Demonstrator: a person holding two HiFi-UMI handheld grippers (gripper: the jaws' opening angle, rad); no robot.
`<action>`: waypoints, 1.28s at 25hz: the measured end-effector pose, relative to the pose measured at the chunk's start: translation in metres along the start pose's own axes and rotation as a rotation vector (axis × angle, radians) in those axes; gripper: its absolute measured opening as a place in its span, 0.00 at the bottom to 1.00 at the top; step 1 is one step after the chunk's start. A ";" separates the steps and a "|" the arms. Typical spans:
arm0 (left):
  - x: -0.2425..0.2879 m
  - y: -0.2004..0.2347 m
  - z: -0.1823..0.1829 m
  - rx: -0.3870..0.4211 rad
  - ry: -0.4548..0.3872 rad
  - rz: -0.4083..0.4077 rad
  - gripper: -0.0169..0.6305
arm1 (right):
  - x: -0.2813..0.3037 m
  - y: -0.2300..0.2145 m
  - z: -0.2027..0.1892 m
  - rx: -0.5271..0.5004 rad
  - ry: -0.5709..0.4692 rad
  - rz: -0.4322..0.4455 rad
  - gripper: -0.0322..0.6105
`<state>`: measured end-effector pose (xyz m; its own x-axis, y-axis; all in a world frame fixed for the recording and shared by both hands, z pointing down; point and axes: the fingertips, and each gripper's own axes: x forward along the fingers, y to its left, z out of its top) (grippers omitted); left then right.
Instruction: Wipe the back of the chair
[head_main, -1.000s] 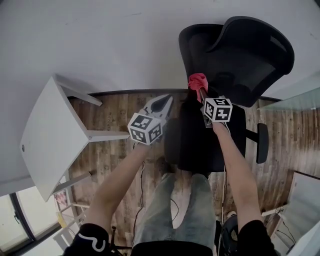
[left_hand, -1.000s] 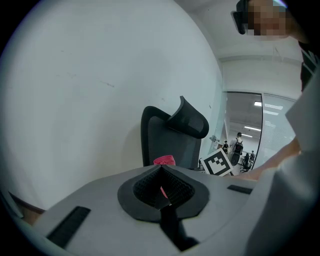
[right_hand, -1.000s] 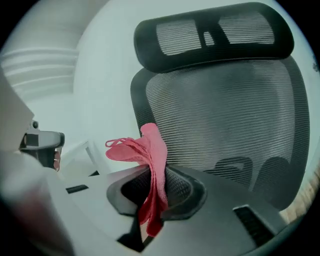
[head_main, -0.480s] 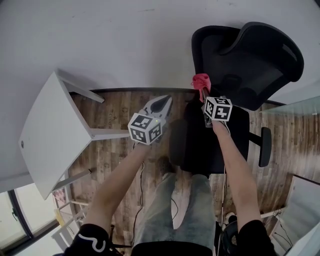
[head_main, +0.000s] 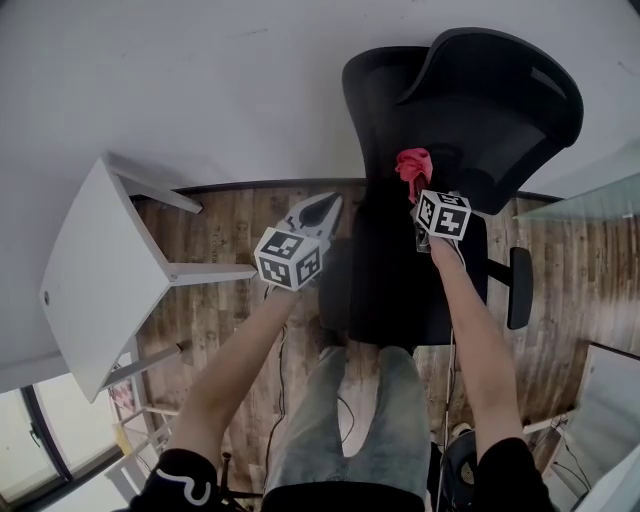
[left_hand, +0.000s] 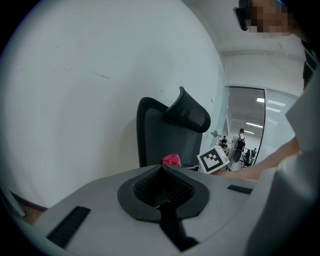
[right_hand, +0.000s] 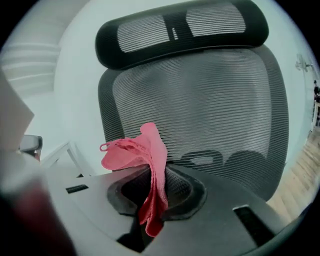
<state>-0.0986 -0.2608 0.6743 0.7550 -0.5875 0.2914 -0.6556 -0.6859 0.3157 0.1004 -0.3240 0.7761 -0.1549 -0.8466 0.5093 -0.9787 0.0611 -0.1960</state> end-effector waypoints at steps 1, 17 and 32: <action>0.004 -0.006 0.000 0.003 0.002 -0.004 0.06 | -0.003 -0.011 0.001 0.006 -0.003 -0.009 0.16; 0.092 -0.110 -0.011 0.027 0.046 -0.062 0.06 | -0.065 -0.189 0.007 0.082 -0.038 -0.155 0.16; 0.151 -0.161 -0.018 0.031 0.056 -0.116 0.06 | -0.121 -0.303 -0.008 0.158 -0.036 -0.296 0.16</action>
<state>0.1201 -0.2314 0.6839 0.8232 -0.4789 0.3049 -0.5623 -0.7615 0.3222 0.4145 -0.2360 0.7806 0.1408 -0.8336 0.5341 -0.9469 -0.2709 -0.1732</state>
